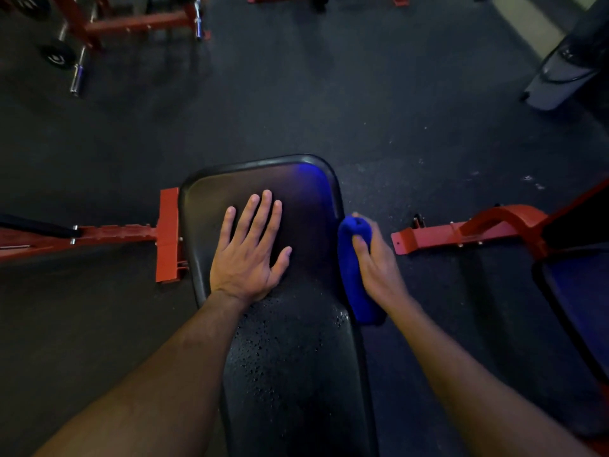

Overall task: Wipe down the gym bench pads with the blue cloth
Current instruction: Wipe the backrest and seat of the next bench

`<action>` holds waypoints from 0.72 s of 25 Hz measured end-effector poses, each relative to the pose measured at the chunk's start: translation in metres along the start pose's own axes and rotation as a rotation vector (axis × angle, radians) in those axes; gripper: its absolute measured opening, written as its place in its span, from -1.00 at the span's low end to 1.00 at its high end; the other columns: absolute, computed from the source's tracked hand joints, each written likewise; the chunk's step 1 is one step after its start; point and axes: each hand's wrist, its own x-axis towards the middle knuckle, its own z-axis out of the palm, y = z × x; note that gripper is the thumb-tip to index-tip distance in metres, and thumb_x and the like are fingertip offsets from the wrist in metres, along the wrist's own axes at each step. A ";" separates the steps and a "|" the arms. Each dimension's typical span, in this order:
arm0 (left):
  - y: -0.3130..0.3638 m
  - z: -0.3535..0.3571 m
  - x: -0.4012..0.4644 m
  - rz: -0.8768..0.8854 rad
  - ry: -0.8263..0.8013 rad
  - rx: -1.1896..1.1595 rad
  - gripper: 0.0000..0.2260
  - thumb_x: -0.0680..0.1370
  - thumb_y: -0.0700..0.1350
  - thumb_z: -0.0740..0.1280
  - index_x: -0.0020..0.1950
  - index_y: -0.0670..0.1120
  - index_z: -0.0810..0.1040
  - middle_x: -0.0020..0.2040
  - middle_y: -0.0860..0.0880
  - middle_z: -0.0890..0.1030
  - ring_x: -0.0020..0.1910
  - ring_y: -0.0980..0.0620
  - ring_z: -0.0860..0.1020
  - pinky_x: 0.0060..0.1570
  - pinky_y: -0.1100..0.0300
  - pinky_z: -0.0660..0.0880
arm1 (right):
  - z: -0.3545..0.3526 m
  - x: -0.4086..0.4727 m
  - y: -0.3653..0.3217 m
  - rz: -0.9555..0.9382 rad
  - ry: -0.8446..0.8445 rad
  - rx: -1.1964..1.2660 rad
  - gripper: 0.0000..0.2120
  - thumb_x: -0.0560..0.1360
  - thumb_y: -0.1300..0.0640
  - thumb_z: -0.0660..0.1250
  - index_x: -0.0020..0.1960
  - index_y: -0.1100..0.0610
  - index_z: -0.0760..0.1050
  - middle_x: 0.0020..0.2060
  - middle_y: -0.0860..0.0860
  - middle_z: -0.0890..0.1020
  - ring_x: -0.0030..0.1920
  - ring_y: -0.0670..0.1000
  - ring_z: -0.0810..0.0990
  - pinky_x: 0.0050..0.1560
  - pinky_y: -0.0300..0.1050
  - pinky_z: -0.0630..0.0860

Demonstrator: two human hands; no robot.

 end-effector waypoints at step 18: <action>0.015 0.004 -0.040 -0.172 0.028 -0.065 -0.41 0.68 0.10 0.13 0.66 -0.12 0.17 0.67 -0.06 0.12 0.65 0.00 0.08 0.60 -0.11 0.08 | 0.021 0.191 -0.136 -0.306 -0.537 -0.585 -0.57 0.68 -0.07 0.14 0.51 0.00 0.33 0.47 -0.01 0.42 0.45 0.01 0.37 0.43 -0.21 0.19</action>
